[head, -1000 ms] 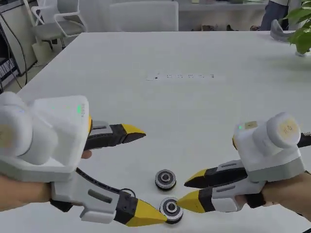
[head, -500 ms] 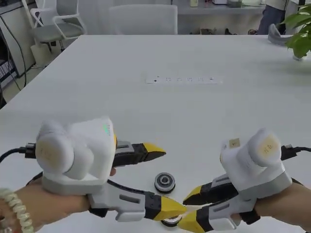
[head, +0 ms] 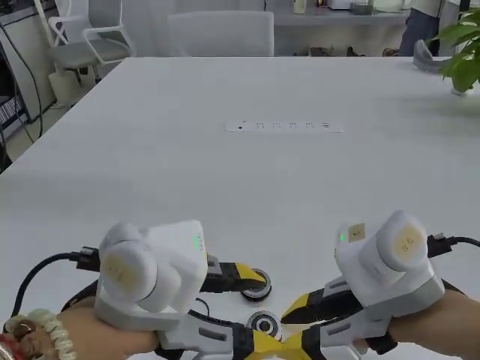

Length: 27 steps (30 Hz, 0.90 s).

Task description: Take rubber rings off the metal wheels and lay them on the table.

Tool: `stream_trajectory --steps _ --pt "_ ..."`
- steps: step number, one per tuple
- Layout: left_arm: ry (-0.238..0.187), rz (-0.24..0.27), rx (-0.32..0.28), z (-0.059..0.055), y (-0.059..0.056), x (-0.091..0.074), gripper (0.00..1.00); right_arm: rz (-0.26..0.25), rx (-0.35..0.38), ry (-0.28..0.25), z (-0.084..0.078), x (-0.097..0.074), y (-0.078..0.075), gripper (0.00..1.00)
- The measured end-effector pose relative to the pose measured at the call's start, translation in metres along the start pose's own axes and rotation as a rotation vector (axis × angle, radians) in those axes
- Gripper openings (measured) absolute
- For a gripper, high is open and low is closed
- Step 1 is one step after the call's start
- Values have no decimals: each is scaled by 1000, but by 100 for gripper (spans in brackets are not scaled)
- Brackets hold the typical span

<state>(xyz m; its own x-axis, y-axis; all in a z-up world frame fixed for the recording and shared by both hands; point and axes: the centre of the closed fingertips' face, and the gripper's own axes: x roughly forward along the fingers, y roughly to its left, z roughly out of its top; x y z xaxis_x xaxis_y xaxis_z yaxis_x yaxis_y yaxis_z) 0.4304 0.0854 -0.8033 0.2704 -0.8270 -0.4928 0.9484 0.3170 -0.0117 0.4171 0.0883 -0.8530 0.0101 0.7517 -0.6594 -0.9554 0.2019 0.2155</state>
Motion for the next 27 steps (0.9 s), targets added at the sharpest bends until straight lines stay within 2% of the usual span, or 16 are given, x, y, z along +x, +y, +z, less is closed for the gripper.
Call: stream_trajectory --steps 2,5,7,9,16,19,20,22,24,27 --pt "-15 -1 -37 0 1 1 26 0 0 -1 0 0 0 22" --pt "-5 -7 -31 -6 0 3 22 -2 0 1 0 0 0 22" --pt "21 -16 -44 -15 -3 6 20 -5 -2 3 0 0 -1 22" --pt "30 -14 -53 -20 -2 8 18 -7 -2 0 1 0 -1 22" --pt "40 2 -42 -28 1 8 14 -10 -4 -6 1 -1 -2 21" --pt "64 -14 -25 -34 -3 10 12 -8 -1 -11 2 -1 -2 20" --pt "69 -18 -29 -35 -4 11 13 -6 -3 -7 1 0 -1 20" --pt "54 -13 -37 -32 -3 11 11 -3 -12 6 -1 1 0 20" --pt "64 23 -26 -33 2 10 8 -3 -15 12 -2 2 0 20" --pt "63 7 -4 -32 -2 8 8 -7 -22 13 -3 3 0 20"
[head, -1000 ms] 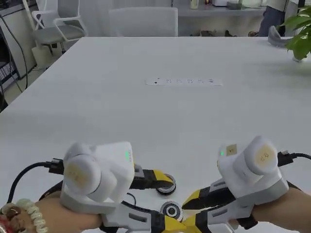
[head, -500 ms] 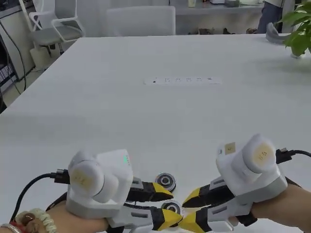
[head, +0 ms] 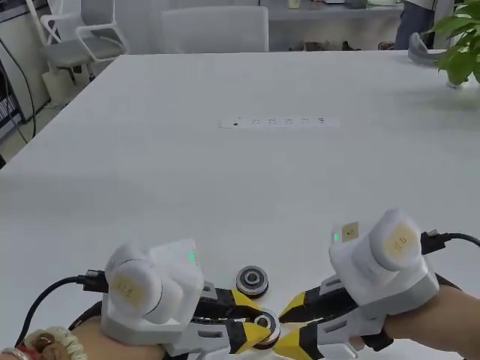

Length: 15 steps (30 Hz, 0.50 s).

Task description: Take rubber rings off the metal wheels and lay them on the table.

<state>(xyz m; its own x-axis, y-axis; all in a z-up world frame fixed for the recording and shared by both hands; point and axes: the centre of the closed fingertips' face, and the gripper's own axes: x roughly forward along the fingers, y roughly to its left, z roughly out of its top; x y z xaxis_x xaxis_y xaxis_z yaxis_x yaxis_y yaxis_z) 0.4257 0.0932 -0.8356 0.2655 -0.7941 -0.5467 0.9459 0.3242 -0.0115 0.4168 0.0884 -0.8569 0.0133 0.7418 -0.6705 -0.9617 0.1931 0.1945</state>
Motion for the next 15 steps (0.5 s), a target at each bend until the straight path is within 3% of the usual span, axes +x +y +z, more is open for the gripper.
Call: stream_trajectory --steps 15 --pt "8 -1 20 0 1 1 8 -21 -83 -24 2 2 -1 18"
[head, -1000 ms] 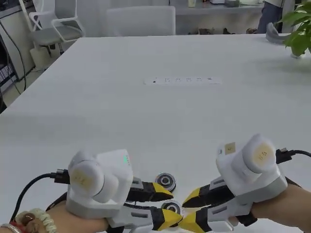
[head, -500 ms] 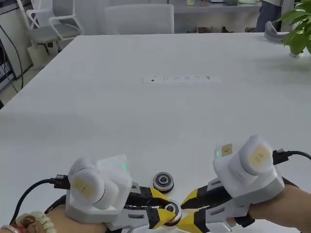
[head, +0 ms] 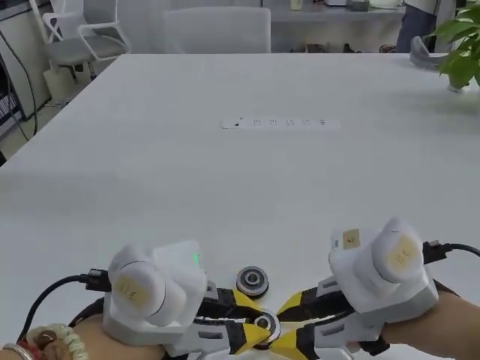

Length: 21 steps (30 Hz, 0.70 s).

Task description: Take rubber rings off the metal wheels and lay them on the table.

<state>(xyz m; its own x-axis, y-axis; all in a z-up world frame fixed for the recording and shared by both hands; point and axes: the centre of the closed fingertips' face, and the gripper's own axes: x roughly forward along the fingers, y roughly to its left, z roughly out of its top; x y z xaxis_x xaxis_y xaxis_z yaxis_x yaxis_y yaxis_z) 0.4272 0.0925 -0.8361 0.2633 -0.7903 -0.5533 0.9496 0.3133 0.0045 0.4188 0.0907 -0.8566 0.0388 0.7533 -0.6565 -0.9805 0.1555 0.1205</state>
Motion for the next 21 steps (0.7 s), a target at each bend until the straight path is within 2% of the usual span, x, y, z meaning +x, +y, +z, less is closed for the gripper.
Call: stream_trajectory --steps 2,4,5,7,10,14,16,18,21 --pt "0 0 1 0 0 0 8 -1 -25 3 -1 -1 0 16" --pt "1 3 2 0 1 0 8 -9 -64 33 -6 -4 -3 6" --pt "2 1 1 0 1 0 8 -9 -48 19 -4 -4 -2 1" --pt "4 1 2 0 1 0 8 -13 -13 21 -4 -3 -5 1" --pt "5 3 4 -1 1 1 8 -16 -40 23 -4 -3 -4 1" --pt "5 2 3 -1 1 1 8 -23 -39 35 -4 -3 -6 0" --pt "4 3 2 -1 2 1 8 -23 -4 34 -4 -3 -7 0" --pt "4 2 3 -1 1 1 8 -21 84 28 -5 -2 -8 0" --pt "3 2 4 -1 1 1 8 -17 96 28 -5 -3 -9 0"
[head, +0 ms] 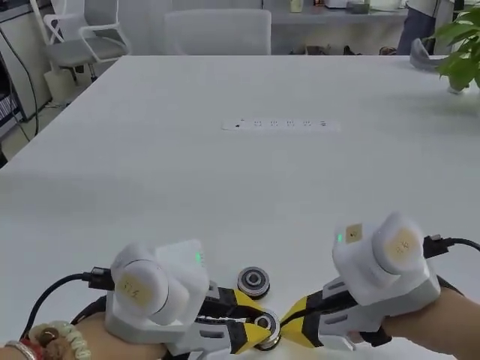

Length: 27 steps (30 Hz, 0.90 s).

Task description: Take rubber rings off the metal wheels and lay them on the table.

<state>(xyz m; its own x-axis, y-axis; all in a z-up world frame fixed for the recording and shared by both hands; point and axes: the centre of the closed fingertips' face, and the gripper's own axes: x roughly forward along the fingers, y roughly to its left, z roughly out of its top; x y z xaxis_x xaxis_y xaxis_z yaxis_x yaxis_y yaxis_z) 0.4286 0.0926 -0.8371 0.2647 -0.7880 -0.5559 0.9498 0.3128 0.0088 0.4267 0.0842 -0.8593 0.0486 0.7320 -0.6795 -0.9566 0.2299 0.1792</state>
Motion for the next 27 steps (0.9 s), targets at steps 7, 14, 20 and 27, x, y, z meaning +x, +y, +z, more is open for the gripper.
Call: stream_trajectory --steps 7,14,20,27 --pt "-2 1 -2 0 0 0 8 -6 120 21 -1 0 -2 0" --pt "-4 2 -2 0 1 1 8 -1 226 1 -1 -3 -4 0" --pt "-3 7 -2 0 2 1 7 4 309 -63 7 -10 -9 0" --pt "0 7 4 0 1 1 7 22 382 -83 12 -11 -4 0"
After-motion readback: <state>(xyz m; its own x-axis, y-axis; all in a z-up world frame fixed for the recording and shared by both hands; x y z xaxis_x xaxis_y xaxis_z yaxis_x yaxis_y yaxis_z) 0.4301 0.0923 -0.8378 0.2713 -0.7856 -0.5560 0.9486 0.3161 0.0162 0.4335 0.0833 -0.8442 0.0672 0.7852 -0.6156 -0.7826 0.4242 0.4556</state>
